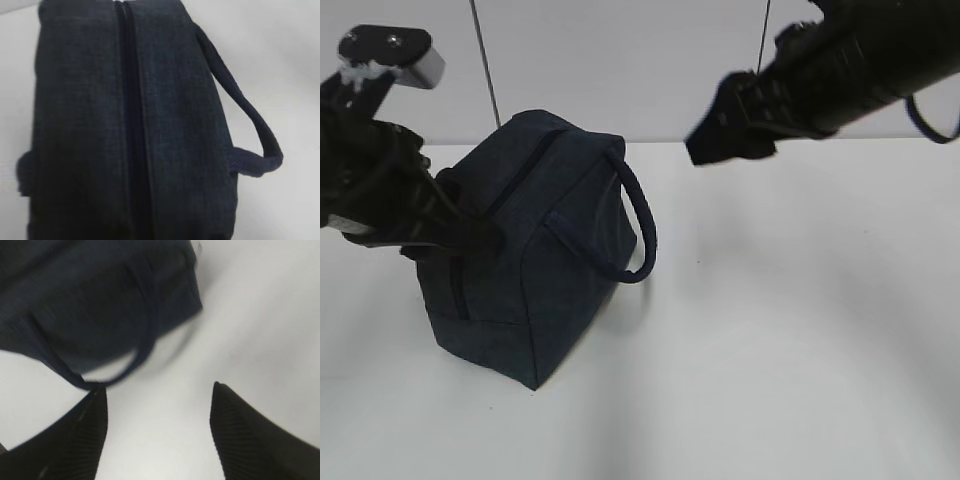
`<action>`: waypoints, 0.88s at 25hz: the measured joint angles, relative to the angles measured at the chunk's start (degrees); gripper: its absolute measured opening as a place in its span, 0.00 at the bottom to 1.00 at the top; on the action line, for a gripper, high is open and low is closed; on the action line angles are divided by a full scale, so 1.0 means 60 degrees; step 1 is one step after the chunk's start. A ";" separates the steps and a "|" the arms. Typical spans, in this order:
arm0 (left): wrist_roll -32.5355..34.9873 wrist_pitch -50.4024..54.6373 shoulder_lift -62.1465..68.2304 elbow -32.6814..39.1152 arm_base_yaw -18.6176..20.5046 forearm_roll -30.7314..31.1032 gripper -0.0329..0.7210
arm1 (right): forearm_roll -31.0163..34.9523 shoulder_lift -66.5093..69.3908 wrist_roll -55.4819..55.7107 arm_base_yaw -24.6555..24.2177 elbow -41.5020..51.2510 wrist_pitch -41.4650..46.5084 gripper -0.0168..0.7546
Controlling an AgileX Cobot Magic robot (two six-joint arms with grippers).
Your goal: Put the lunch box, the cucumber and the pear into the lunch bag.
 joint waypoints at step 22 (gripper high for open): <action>-0.2464 0.3420 -0.6589 0.1856 0.0000 0.2404 0.42 | -0.5752 -0.6792 0.4761 0.0000 0.4363 0.3353 0.58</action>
